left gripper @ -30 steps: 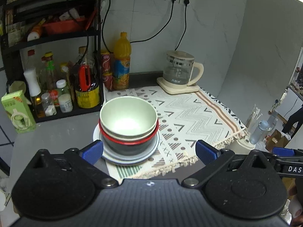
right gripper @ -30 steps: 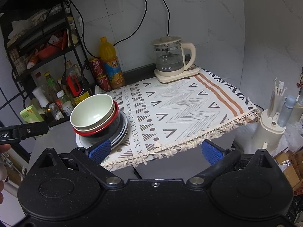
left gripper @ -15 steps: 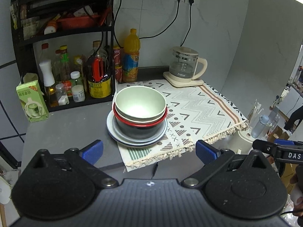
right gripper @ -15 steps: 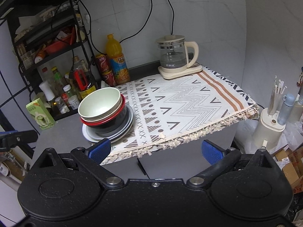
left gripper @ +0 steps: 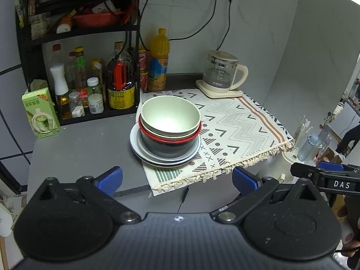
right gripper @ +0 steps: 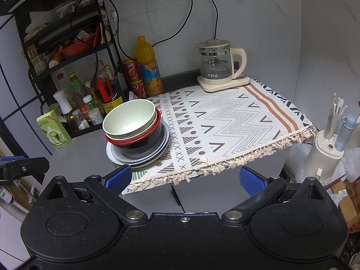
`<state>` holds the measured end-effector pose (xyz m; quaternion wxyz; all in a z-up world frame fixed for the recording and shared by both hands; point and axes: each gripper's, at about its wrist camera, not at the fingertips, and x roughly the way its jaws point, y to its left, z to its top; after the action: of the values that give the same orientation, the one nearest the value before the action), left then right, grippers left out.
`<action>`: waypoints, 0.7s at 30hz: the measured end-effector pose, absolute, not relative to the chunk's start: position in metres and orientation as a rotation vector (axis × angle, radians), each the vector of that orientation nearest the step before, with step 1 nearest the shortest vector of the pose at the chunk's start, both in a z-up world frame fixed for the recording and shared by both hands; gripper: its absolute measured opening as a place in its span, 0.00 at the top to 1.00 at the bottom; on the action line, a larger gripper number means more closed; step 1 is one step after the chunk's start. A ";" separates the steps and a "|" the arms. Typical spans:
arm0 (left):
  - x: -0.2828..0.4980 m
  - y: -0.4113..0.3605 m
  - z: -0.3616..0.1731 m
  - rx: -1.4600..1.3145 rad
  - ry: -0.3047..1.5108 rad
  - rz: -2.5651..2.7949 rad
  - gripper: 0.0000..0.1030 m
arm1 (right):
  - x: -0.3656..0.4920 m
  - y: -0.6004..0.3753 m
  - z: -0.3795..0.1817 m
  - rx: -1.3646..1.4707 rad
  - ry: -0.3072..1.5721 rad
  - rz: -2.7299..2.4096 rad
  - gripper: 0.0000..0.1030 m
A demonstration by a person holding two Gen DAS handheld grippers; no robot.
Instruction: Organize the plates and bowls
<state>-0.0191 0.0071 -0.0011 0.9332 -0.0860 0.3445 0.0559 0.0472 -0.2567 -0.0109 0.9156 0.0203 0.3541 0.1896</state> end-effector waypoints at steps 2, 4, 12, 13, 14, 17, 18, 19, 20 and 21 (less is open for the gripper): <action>-0.020 0.009 0.000 -0.182 0.703 0.121 0.01 | 0.047 -0.255 -0.010 0.036 0.731 0.393 0.01; -0.020 0.009 0.000 -0.180 0.701 0.125 0.01 | 0.047 -0.254 -0.009 0.032 0.730 0.398 0.01; -0.024 0.008 0.004 -0.176 0.688 0.139 0.01 | 0.045 -0.256 -0.007 0.034 0.733 0.418 0.01; -0.024 0.007 0.004 -0.174 0.686 0.141 0.01 | 0.045 -0.256 -0.006 0.033 0.732 0.420 0.00; -0.024 0.007 0.004 -0.172 0.685 0.142 0.01 | 0.045 -0.257 -0.006 0.032 0.730 0.420 0.00; -0.023 0.006 0.004 -0.174 0.684 0.139 0.01 | 0.045 -0.261 -0.005 0.033 0.727 0.420 0.00; -0.024 0.004 0.004 -0.170 0.684 0.141 0.01 | 0.045 -0.262 -0.004 0.032 0.726 0.418 0.00; -0.023 0.003 0.004 -0.167 0.684 0.142 0.01 | 0.045 -0.263 -0.004 0.031 0.726 0.416 0.00; -0.023 0.002 0.004 -0.168 0.685 0.142 0.01 | 0.046 -0.263 -0.004 0.032 0.726 0.416 0.00; -0.023 0.001 0.004 -0.170 0.685 0.142 0.01 | 0.046 -0.264 -0.004 0.033 0.726 0.418 0.00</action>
<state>-0.0234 0.0009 0.0038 0.9359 -0.0834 0.3353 0.0695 0.0457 -0.2636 -0.0044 0.9135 0.0158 0.3523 0.2028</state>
